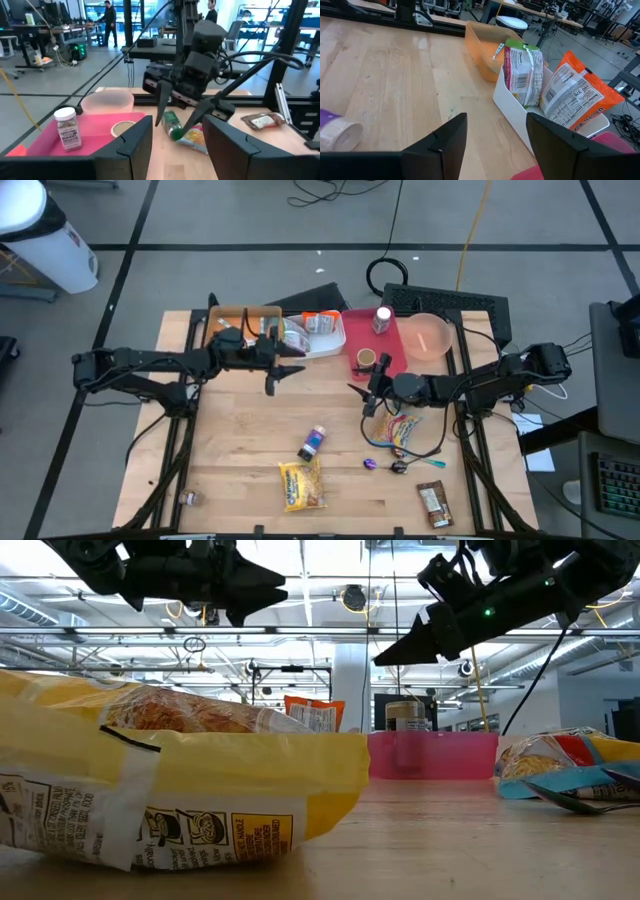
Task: Pick & Place Food Item
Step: Put the blue noodle pack into the white bin
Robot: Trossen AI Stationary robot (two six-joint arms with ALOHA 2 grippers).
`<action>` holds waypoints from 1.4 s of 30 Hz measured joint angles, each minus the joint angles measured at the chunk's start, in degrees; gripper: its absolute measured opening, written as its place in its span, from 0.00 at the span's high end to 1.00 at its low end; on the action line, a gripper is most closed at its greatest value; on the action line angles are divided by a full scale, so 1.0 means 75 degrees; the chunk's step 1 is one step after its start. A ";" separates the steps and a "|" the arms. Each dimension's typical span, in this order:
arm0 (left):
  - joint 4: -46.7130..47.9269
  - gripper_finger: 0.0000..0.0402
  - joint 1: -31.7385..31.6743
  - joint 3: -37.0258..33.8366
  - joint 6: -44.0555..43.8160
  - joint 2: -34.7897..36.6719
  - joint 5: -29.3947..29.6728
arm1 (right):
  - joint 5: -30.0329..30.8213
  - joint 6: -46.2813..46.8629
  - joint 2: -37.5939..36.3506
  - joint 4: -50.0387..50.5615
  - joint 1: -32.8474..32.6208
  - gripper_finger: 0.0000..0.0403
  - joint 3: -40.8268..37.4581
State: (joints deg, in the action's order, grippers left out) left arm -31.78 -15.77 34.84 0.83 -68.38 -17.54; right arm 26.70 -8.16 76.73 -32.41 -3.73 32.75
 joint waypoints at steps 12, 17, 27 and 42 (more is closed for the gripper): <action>0.0055 0.55 0.0058 0.0004 0.0215 -0.0009 0.0017 | 0.0000 -0.0173 0.0000 -0.0451 -0.0003 0.51 0.0000; 0.0056 0.55 0.0058 0.0004 0.0216 -0.0009 0.0016 | 0.0000 -0.0416 0.0000 -0.0595 0.0000 0.51 0.0000; 0.0055 0.55 0.0058 0.0010 0.0218 -0.0009 0.0013 | -0.0002 -0.0222 0.0000 -0.0874 0.0000 0.51 0.0000; 0.0055 0.55 0.0057 0.0010 0.0219 -0.0009 0.0009 | -0.0553 0.1396 0.0000 -0.0630 0.0000 0.51 0.0000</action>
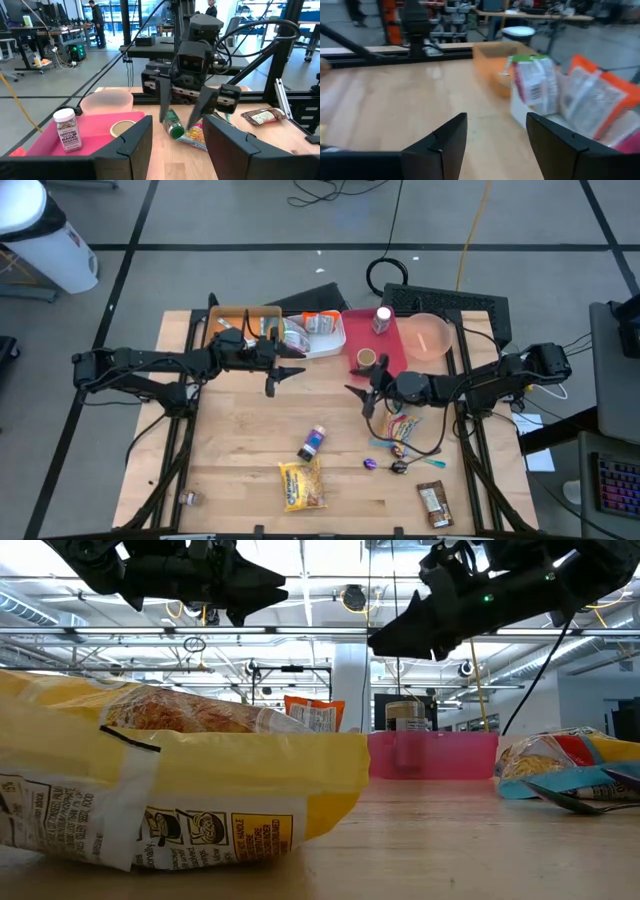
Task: Pick & Place Food Item
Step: Put the blue noodle pack into the white bin
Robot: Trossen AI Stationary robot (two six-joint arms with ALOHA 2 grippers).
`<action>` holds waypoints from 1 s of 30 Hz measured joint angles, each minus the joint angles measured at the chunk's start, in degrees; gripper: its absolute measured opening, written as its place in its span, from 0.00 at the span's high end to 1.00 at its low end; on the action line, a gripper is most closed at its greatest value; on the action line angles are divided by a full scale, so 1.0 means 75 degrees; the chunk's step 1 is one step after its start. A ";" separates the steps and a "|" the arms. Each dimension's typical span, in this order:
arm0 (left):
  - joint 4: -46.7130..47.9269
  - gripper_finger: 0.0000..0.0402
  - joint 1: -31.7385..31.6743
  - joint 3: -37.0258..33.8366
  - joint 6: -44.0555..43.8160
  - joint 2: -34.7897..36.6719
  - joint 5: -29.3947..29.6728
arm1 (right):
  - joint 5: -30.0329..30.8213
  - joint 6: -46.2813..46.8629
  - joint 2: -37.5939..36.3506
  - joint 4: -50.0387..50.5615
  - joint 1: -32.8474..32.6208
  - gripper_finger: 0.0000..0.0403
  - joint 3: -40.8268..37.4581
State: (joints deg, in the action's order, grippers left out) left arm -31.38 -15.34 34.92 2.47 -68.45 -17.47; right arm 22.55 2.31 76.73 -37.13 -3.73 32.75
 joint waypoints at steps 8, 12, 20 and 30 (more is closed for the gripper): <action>0.0000 0.55 0.0001 0.0000 0.0002 0.0000 0.0000 | -0.1043 0.0673 0.0000 0.0144 -0.0106 0.51 0.0000; 0.0000 0.55 0.0001 0.0000 0.0002 0.0000 0.0000 | -0.1040 0.0801 0.0000 0.0306 -0.0294 0.51 0.0000; 0.0000 0.55 0.0001 0.0000 -0.0004 0.0000 0.0000 | -0.1029 0.0805 0.0000 0.0353 -0.0633 0.51 -0.0003; 0.0000 0.55 0.0001 0.0000 -0.0010 0.0000 0.0000 | -0.1026 0.0842 0.0000 0.0274 -0.0769 0.51 -0.0003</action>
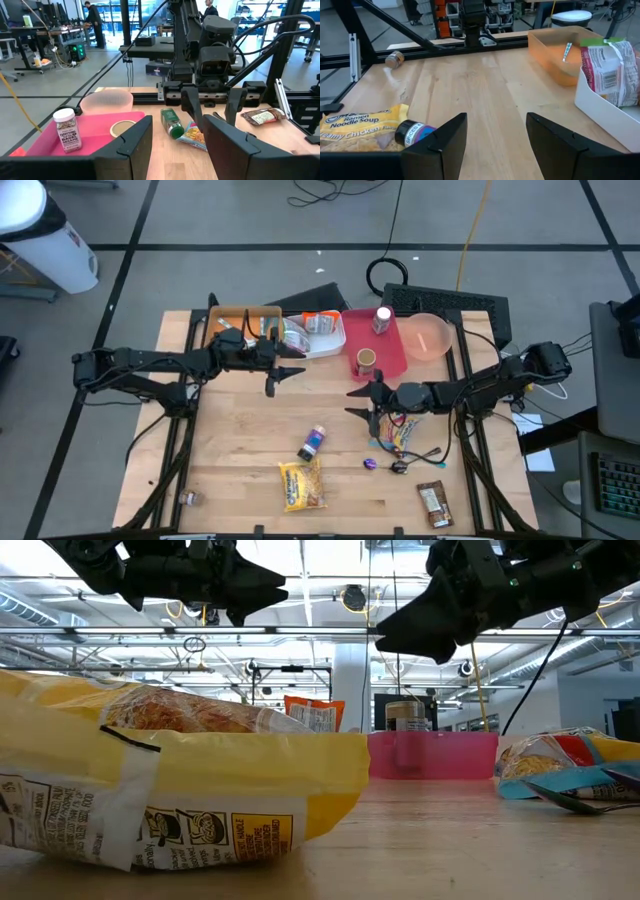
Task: Pick & Place Food Item
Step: Put the blue noodle pack into the white bin
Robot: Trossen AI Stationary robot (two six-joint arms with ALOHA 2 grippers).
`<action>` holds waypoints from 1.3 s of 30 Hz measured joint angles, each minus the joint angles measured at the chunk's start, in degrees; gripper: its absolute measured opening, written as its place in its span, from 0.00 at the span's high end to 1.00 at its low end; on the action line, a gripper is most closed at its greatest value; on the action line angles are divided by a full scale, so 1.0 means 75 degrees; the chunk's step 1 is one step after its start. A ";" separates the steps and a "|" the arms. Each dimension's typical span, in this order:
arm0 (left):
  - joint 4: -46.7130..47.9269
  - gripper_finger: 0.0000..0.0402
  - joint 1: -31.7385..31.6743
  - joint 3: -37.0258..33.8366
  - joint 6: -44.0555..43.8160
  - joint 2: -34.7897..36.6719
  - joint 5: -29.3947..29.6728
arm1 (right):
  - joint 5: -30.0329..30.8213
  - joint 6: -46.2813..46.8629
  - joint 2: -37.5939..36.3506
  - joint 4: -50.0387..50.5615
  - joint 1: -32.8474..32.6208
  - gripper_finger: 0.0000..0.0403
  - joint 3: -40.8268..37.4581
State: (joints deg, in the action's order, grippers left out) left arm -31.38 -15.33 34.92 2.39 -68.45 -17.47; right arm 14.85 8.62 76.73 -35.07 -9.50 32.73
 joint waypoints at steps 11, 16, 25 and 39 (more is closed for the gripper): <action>0.0000 0.55 -0.0003 0.0000 -0.0009 0.0000 0.0000 | 0.0003 0.0161 0.0000 0.0221 0.0000 0.51 0.0000; 0.0000 0.55 0.0000 0.0000 -0.0012 0.0000 0.0000 | 0.0020 -0.0143 0.0001 0.0204 0.0023 0.51 0.0000; -0.0020 0.55 -0.0003 0.0000 -0.0012 0.0000 0.0000 | 0.0036 -0.0872 0.0003 0.0134 0.0452 0.51 0.0000; -0.0469 0.55 0.0012 0.0006 -0.0078 -0.0006 0.0003 | 0.0009 -0.1037 0.0003 0.0197 0.0973 0.51 0.0000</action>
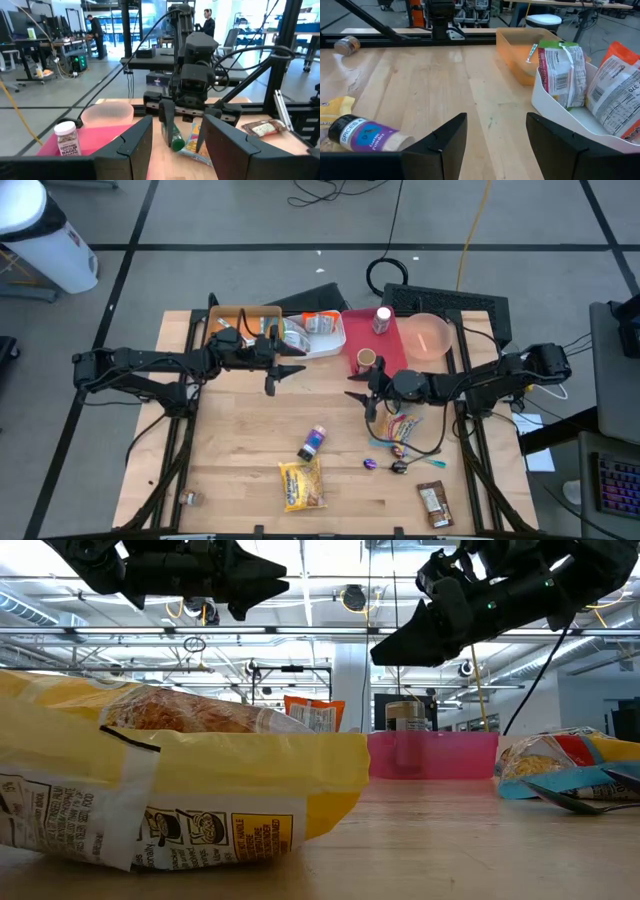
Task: Pick & Place Food Item
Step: Put the blue noodle pack into the white bin
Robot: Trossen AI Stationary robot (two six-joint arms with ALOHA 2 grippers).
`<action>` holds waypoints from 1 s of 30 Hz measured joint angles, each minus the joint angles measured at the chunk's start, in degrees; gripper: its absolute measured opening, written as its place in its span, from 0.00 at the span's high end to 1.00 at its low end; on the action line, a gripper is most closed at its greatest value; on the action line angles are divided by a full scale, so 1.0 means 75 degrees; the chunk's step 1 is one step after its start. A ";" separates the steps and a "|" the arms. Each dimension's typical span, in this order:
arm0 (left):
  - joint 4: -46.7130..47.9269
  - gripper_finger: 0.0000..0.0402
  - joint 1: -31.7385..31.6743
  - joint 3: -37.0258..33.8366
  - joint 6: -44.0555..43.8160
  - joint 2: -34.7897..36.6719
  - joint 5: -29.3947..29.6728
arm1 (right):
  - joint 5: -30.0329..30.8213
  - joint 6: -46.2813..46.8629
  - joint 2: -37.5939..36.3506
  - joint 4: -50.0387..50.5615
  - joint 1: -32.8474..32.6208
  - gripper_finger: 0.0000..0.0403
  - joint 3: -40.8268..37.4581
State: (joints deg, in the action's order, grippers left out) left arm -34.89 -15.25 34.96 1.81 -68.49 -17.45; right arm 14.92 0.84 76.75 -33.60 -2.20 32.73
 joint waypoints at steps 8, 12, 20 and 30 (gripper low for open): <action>0.0049 0.55 0.0242 0.0000 0.0084 0.0000 -0.0002 | -0.0032 0.0149 0.0000 0.0370 -0.0100 0.51 0.0000; 0.0054 0.55 0.0478 0.0000 0.0151 -0.0060 0.0000 | -0.0029 0.0195 0.0000 0.0426 -0.0270 0.51 -0.0002; 0.0133 0.55 0.0711 0.0000 -0.0140 -0.0061 0.0000 | -0.1465 0.0198 0.0000 0.0085 -0.0898 0.51 -0.0003; 0.0850 0.55 0.1414 0.0000 -0.0693 -0.0067 0.0001 | -0.1623 0.0017 0.0000 -0.0442 -0.2161 0.51 -0.0003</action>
State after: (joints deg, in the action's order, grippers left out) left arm -28.52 -4.64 34.96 -3.39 -68.99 -17.44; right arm 2.75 0.97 76.75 -36.91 -18.40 32.71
